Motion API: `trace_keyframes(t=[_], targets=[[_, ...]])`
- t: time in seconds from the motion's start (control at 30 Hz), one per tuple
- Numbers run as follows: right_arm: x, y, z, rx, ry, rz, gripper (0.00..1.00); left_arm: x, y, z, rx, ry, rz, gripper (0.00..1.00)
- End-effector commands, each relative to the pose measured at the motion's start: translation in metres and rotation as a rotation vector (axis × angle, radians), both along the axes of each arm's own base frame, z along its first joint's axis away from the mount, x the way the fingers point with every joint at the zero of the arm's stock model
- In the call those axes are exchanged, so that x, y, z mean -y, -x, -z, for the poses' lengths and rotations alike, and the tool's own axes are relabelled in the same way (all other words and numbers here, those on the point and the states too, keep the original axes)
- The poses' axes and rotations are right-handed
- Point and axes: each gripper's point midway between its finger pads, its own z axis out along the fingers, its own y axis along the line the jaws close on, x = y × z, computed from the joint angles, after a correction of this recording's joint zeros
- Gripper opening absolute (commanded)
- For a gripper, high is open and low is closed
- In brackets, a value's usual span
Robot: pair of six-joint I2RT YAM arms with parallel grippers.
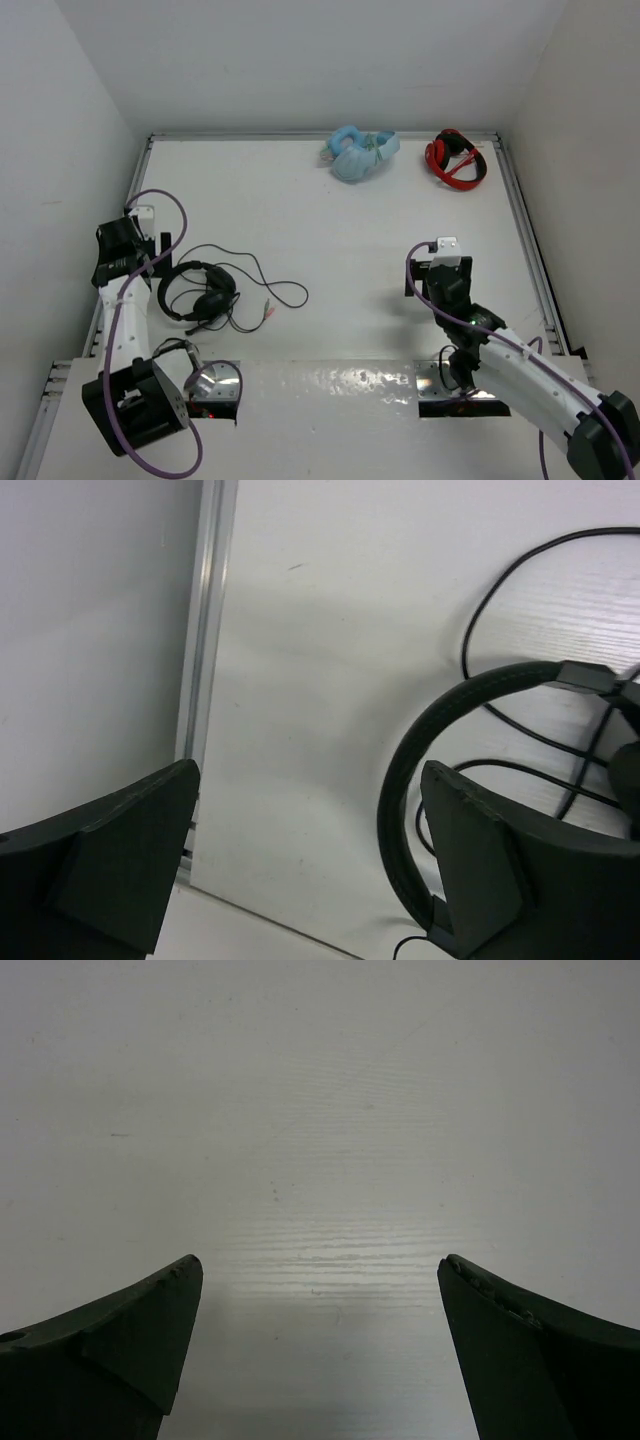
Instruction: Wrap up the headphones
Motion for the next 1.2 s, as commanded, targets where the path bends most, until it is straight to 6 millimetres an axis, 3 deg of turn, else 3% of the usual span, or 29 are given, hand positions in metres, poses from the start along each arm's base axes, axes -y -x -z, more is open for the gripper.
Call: trace_keyframes(t=[0.0, 0.07, 0.17, 0.2, 0.23, 0.27, 0.37, 0.57, 0.67, 0.73, 0.83, 0.9, 0.93, 1.0, 1.03, 1.13, 1.17], targets=[[-0.01, -0.011, -0.02, 0.06, -0.05, -0.015, 0.99, 0.009, -0.017, -0.024, 0.113, 0.021, 0.07, 0.91], [-0.011, -0.011, -0.016, 0.039, -0.034, -0.022, 0.99, 0.033, -0.024, -0.037, 0.127, 0.098, 0.216, 0.86], [-0.012, -0.01, -0.014, 0.007, -0.017, -0.033, 0.99, 0.048, -0.013, -0.036, 0.013, 0.125, 0.342, 0.73], [-0.012, -0.011, -0.012, -0.008, -0.009, -0.034, 0.99, 0.048, -0.015, -0.038, -0.042, 0.143, 0.363, 0.73], [-0.013, -0.01, -0.011, -0.019, -0.006, -0.039, 0.99, 0.057, 0.003, -0.026, -0.168, 0.195, 0.4, 0.75], [-0.014, -0.01, -0.01, -0.025, -0.004, -0.042, 0.99, 0.061, 0.005, -0.027, -0.215, 0.218, 0.422, 0.78], [-0.018, -0.01, -0.004, -0.048, 0.001, -0.064, 0.99, 0.069, 0.026, 0.004, -0.38, 0.311, 0.426, 0.86], [-0.025, -0.011, -0.001, -0.077, 0.002, -0.102, 0.99, 0.063, 0.026, 0.026, -0.373, 0.242, 0.402, 0.91], [-0.028, -0.011, 0.0, -0.092, 0.009, -0.121, 0.99, 0.058, 0.03, 0.048, -0.41, 0.236, 0.382, 0.91], [-0.029, -0.011, 0.001, -0.108, 0.021, -0.13, 0.99, 0.047, 0.021, 0.056, -0.395, 0.184, 0.346, 0.88], [-0.033, -0.014, -0.005, -0.109, 0.028, -0.144, 0.99, 0.023, 0.024, 0.072, -0.449, 0.095, 0.246, 0.84], [-0.034, -0.017, -0.009, -0.099, 0.023, -0.147, 0.99, 0.016, 0.027, 0.084, -0.489, 0.072, 0.218, 0.78], [-0.036, -0.018, -0.009, -0.097, 0.026, -0.161, 0.99, 0.015, 0.028, 0.086, -0.497, 0.072, 0.212, 0.65], [-0.045, -0.018, -0.01, -0.105, 0.017, -0.207, 0.93, 0.018, 0.029, 0.089, -0.52, 0.097, 0.216, 0.49], [-0.047, -0.019, -0.01, -0.107, 0.015, -0.224, 0.91, 0.019, 0.023, 0.084, -0.506, 0.11, 0.227, 0.32], [-0.063, -0.02, -0.011, -0.131, -0.007, -0.299, 0.87, 0.039, 0.015, 0.071, -0.473, 0.2, 0.336, 0.0], [-0.07, -0.022, -0.014, -0.13, -0.014, -0.33, 0.87, 0.052, -0.003, 0.058, -0.399, 0.248, 0.428, 0.0]])
